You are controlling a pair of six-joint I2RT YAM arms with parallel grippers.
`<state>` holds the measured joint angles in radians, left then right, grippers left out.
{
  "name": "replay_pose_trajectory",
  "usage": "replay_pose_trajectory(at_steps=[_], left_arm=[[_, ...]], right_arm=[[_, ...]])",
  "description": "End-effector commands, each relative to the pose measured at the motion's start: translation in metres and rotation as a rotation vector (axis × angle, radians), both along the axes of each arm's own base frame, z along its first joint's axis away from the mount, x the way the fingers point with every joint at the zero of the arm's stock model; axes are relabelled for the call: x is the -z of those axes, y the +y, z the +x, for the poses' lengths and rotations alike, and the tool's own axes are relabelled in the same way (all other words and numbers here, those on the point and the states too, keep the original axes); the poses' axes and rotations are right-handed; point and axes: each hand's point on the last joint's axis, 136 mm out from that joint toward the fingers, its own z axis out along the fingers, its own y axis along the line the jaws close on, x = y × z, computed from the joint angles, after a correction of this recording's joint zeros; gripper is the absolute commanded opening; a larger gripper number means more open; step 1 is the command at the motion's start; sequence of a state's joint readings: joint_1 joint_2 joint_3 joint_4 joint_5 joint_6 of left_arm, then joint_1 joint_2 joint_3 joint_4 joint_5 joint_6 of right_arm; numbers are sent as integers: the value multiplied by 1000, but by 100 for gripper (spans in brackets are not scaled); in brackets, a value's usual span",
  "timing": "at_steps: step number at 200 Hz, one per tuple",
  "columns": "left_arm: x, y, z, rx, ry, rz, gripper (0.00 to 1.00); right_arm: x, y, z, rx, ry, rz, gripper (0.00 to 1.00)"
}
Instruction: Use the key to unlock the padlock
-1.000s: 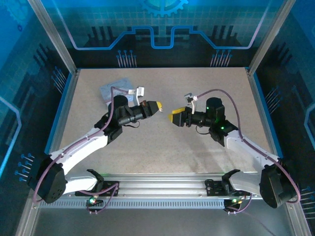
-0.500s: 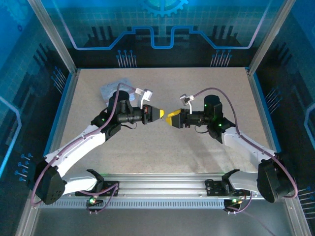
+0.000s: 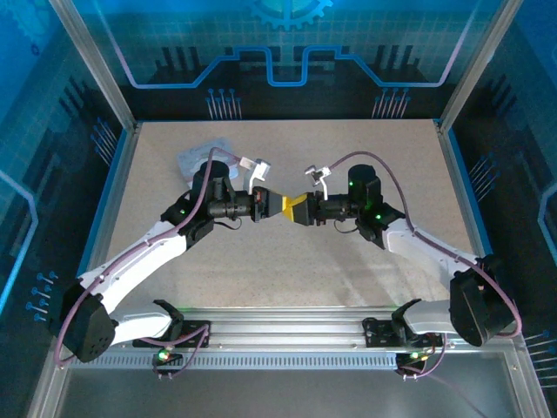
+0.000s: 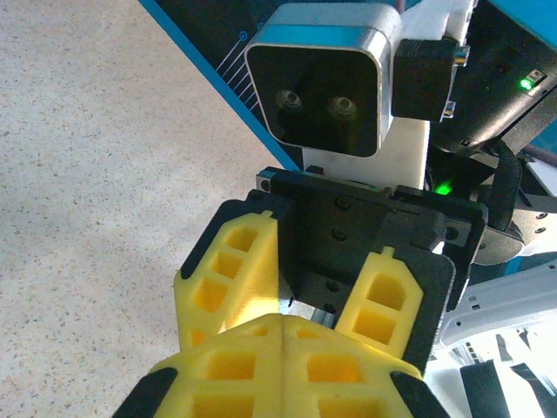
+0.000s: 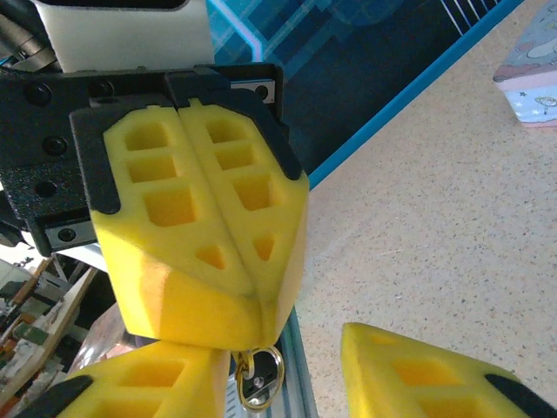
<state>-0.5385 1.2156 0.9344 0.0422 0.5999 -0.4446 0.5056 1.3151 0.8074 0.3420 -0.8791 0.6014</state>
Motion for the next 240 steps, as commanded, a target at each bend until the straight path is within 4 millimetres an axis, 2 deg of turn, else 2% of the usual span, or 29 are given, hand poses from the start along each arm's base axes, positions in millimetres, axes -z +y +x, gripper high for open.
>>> replay_pose_trajectory(at_steps=[1, 39, 75, 137, 143, 149, 159, 171, 191, 214, 240], left_arm=[[-17, 0, 0, 15, -41, -13, 0], [-15, 1, 1, 12, -39, -8, 0], [-13, 2, 1, 12, -38, 3, 0], [-14, 4, 3, 6, -43, 16, 0], [-14, 4, 4, 6, -43, 16, 6], [-14, 4, 4, 7, -42, 16, 16], [-17, 5, 4, 5, -45, 16, 22], [-18, 7, 7, -7, -47, 19, 38], [-20, 17, 16, -57, -41, 29, 56], [-17, 35, 34, -149, -23, 52, 67], [-1, 70, 66, -338, 20, 131, 76]], right_arm=[[-11, 4, -1, -16, -28, 20, 35], [-9, 2, 0, 3, -27, 12, 25], [-10, -1, -1, 8, -29, 9, 12], [-1, -4, -3, 18, -17, -19, 0], [-1, -5, -3, 20, -18, -20, 0], [0, -5, -2, 23, -16, -23, 0], [2, -6, -2, 32, -16, -29, 0], [8, -7, -2, 41, 0, -53, 0], [16, -10, -1, 59, 12, -81, 0], [26, -14, -1, 88, 25, -116, 0], [37, -21, 1, 133, 37, -167, 0]])
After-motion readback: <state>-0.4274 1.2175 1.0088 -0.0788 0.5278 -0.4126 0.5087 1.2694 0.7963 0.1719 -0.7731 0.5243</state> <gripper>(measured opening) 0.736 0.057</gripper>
